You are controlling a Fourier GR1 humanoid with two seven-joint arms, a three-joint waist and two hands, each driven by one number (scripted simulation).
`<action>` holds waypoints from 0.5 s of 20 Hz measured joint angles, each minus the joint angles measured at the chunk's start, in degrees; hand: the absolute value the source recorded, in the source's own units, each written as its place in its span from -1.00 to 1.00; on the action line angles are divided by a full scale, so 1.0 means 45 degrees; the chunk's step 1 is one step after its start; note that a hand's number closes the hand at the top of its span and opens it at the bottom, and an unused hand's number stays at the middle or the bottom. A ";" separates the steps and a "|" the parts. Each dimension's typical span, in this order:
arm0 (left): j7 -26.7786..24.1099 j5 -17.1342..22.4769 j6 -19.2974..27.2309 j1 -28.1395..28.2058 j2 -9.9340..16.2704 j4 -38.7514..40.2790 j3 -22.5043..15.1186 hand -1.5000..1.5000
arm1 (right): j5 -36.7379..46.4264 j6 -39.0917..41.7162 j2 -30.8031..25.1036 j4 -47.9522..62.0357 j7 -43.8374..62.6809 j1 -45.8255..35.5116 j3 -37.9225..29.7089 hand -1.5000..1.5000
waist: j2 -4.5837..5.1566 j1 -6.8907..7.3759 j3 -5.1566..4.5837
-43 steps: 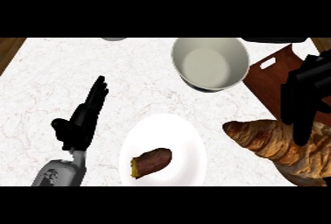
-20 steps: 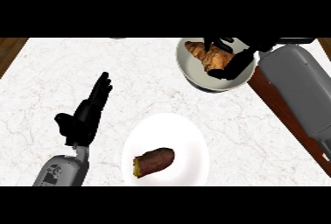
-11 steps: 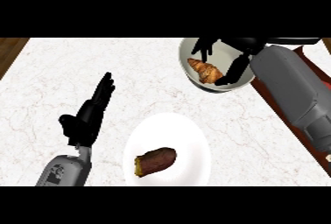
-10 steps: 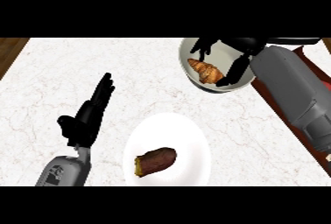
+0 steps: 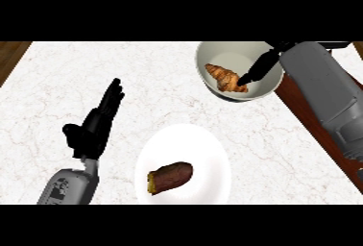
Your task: Pick the croissant from the plate and place it in the bowl
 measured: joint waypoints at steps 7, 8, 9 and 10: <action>0.0107 0.0017 -0.0067 0.0019 -0.0024 -0.0196 0.0013 0.00 | -0.1215 0.1413 -0.0724 0.1009 0.1219 -0.0727 -0.1060 -1.00 | 0.0040 0.0082 0.0001; 0.0165 0.0019 -0.0084 -0.0020 -0.0024 -0.0229 0.0009 0.00 | -0.1353 0.1645 -0.0856 0.1114 0.1438 -0.0816 -0.1169 -1.00 | 0.0047 0.0098 0.0002; 0.0092 0.0018 -0.0088 -0.0007 -0.0056 -0.0170 0.0009 0.00 | -0.1473 0.1849 -0.0898 0.1186 0.1612 -0.0801 -0.1245 -1.00 | 0.0054 0.0091 0.0001; 0.0094 0.0022 -0.0086 -0.0020 -0.0095 -0.0183 -0.0006 0.00 | -0.1608 0.2106 -0.1042 0.1265 0.1797 -0.0773 -0.1336 -1.00 | 0.0071 0.0101 0.0003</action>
